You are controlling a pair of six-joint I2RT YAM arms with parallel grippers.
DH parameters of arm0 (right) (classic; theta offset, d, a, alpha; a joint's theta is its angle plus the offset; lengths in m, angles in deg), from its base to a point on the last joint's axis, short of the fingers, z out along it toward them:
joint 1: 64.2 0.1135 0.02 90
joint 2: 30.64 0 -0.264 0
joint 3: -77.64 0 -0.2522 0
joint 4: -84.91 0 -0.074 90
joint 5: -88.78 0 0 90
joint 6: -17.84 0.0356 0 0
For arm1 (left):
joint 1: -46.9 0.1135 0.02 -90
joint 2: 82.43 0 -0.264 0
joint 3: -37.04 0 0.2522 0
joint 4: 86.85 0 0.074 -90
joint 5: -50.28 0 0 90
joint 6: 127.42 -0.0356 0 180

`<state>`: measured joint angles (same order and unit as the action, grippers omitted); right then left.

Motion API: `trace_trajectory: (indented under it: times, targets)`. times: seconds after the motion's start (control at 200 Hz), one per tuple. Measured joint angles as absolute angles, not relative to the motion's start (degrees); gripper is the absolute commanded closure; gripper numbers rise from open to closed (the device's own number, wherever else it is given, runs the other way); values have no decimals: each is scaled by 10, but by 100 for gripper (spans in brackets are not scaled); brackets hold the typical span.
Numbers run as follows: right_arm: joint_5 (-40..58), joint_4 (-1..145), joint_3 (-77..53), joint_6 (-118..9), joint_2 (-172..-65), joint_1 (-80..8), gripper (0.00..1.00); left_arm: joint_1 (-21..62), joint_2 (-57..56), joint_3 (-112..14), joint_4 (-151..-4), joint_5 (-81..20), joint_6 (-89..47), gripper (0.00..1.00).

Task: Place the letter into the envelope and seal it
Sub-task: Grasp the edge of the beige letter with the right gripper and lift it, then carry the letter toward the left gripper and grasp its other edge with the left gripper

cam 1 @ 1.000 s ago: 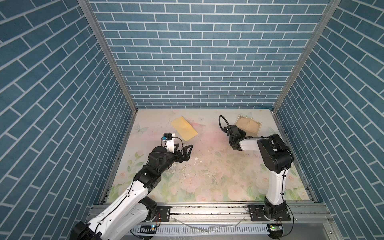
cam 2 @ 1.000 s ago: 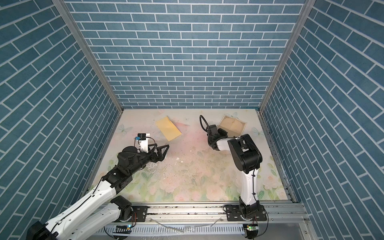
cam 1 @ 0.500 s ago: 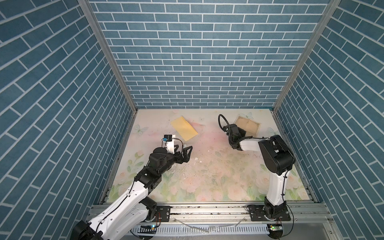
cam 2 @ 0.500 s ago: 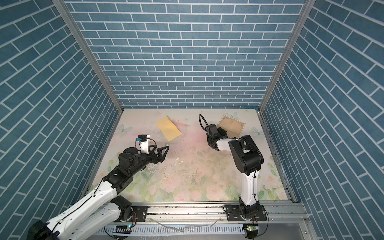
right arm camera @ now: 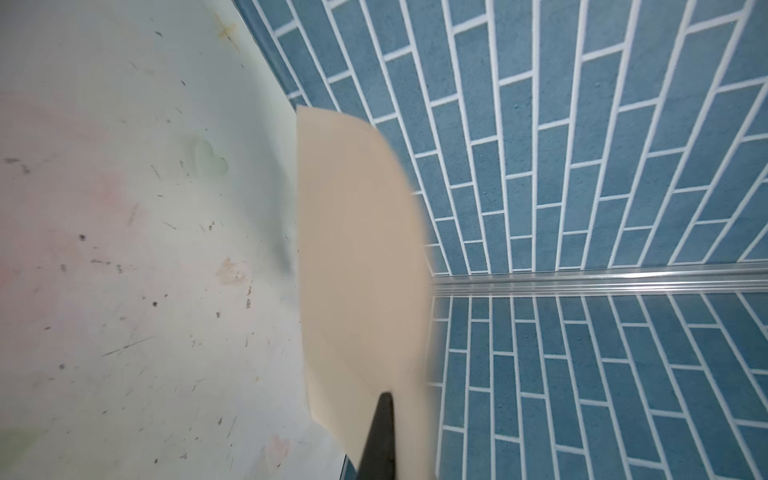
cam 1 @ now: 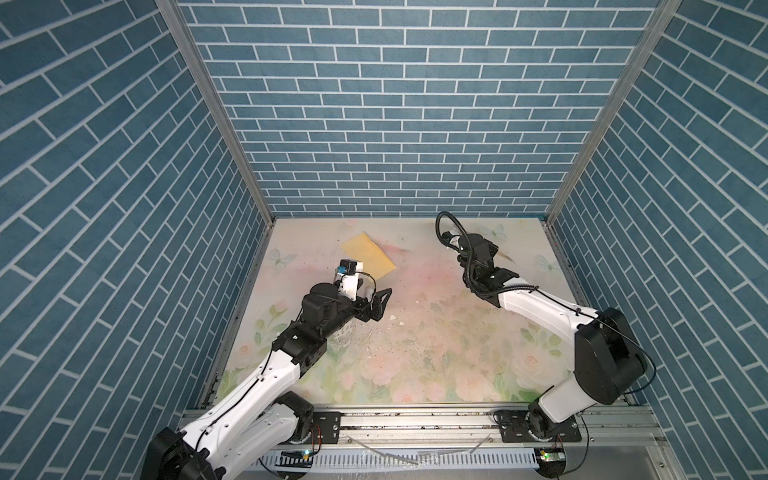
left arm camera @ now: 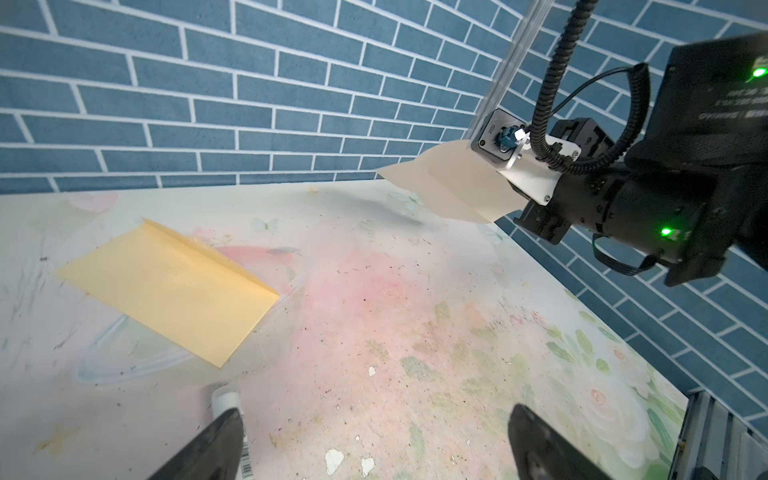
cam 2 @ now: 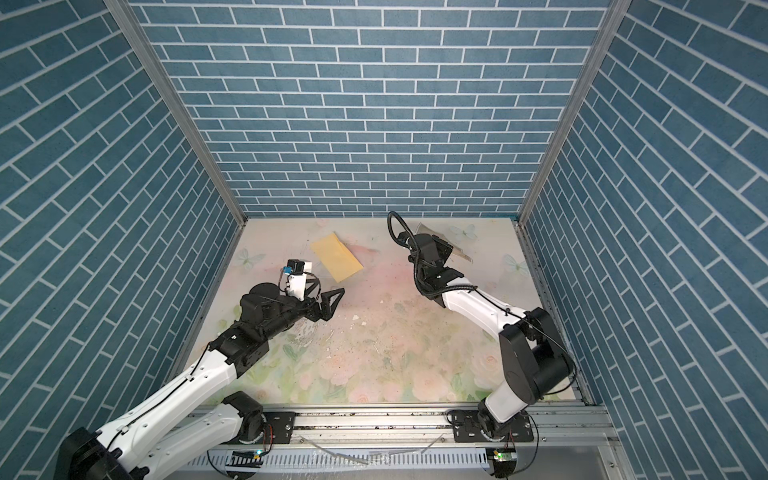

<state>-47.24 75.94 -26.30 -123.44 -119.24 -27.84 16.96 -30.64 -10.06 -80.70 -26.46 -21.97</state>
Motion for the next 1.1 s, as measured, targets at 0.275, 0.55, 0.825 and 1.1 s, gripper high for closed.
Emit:
trace_trajectory:
  times: [0.275,0.55,0.825,1.1]
  targets:
    - [-340,609,-263,-1140,-1055,-250,100,162,-287,-105,-851,-203,-312,3]
    - [-145,535,-263,-1079,-923,-250,100,140,-267,-101,-910,-151,-406,2]
    - [-6,435,-266,-1075,-915,-250,100,136,-274,-90,-917,-129,-518,0]
    - [62,385,-268,-1079,-915,-248,100,128,-284,-92,-889,-114,-630,0]
